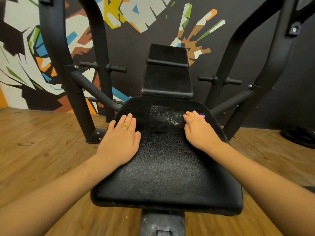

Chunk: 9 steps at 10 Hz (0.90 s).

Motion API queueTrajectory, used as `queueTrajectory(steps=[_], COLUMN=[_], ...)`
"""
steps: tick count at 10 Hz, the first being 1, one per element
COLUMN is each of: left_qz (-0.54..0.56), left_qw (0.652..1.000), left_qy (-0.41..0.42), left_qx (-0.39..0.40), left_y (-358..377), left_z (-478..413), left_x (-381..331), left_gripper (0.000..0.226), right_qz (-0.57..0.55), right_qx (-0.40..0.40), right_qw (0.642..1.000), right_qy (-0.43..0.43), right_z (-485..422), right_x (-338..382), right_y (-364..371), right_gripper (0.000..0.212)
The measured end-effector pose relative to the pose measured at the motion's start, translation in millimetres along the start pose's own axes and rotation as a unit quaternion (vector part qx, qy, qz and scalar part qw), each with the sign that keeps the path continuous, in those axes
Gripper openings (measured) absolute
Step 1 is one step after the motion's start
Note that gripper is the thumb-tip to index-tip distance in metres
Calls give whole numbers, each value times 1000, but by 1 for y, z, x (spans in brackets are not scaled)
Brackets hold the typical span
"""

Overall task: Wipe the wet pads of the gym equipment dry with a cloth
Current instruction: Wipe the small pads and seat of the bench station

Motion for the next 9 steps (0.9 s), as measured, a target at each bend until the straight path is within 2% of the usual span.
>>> queueTrajectory(steps=[1,2,3,5,7,8,9], left_qz=[1,-2,-1,2,9,12,10], left_qw=[1000,1000,1000,1000,1000,1000,1000], left_qy=[0,-1,-4,-4,-2,0,-3], left_qx=[-2,-5,2,5,8,7,-1], left_y=[0,-1,-1,-1,-2,-1,-3], left_z=[1,1,1,0,0,0,1], left_x=[0,-1,-1,-1,-1,-1,-1], left_gripper=[64,66,62,62,62,61,61], right_qz=[-23,-40,-30,11,1,-11,-25], right_qx=[-5,4,11,12,1,7,12], right_qw=[999,998,999,1000,1000,1000,999], right_qy=[-29,-38,-31,12,-6,-13,-28], right_z=[42,50,22,-36,-1,27,56], right_x=[15,13,6,-12,4,16,30], right_y=[-4,-2,2,12,4,-3,-5], right_gripper=[28,27,12,16,14,21,37])
Point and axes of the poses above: each hand's wrist, its own z-axis away from the middle knuckle, its own y-axis out of the palm, x = y × z, the point moved 7 cm from there along -z, towards the middle knuckle, and after that the axes turned 3 degrees about -y, right-handed, at the moved point
